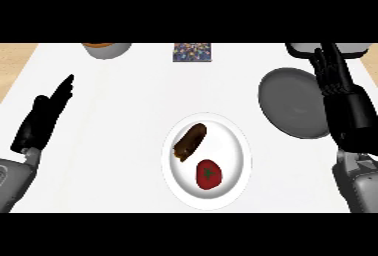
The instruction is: Pick the tomato from the plate and place it in the pan
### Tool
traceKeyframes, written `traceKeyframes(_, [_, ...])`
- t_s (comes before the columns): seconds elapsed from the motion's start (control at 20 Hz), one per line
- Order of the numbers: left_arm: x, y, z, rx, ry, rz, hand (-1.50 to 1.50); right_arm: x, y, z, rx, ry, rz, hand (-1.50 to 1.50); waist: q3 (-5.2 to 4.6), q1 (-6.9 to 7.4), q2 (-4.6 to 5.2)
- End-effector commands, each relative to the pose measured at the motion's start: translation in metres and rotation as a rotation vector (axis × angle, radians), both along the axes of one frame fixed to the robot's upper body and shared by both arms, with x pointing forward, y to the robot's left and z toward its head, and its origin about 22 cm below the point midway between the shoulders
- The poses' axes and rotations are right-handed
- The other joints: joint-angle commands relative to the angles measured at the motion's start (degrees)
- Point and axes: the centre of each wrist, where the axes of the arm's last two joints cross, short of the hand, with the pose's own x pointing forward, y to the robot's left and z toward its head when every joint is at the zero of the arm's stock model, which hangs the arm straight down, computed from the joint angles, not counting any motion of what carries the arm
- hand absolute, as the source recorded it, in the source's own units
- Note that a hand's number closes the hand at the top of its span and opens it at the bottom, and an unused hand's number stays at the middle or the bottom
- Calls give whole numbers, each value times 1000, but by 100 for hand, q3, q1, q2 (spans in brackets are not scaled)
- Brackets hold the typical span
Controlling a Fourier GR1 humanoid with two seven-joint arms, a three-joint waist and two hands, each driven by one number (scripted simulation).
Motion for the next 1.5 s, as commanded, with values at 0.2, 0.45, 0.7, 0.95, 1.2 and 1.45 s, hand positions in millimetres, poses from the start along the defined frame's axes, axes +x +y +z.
traceKeyframes(0.2, [10,-45,21,-216,-230,-63,0,-10,75,-60,-30,260,666,150,2,571,113])
traceKeyframes(0.45, [-1,-38,-16,-337,-237,25,0,-32,34,-111,-163,66,573,-150,1,4,21])
traceKeyframes(0.7, [-8,-34,-12,-339,-240,25,0,-28,-26,-98,-303,-94,474,-150,-1,-3,-9])
traceKeyframes(0.95, [-11,-31,-8,-341,-230,27,0,-16,-60,-19,-539,-21,576,-150,-9,-12,-30])
traceKeyframes(1.2, [-6,-40,-10,-339,-240,21,0,-4,-45,46,-792,22,582,-150,-15,14,-23])
traceKeyframes(1.45, [-4,-49,0,-358,-235,25,0,-14,-3,95,-794,-9,583,-150,-9,3,-30])
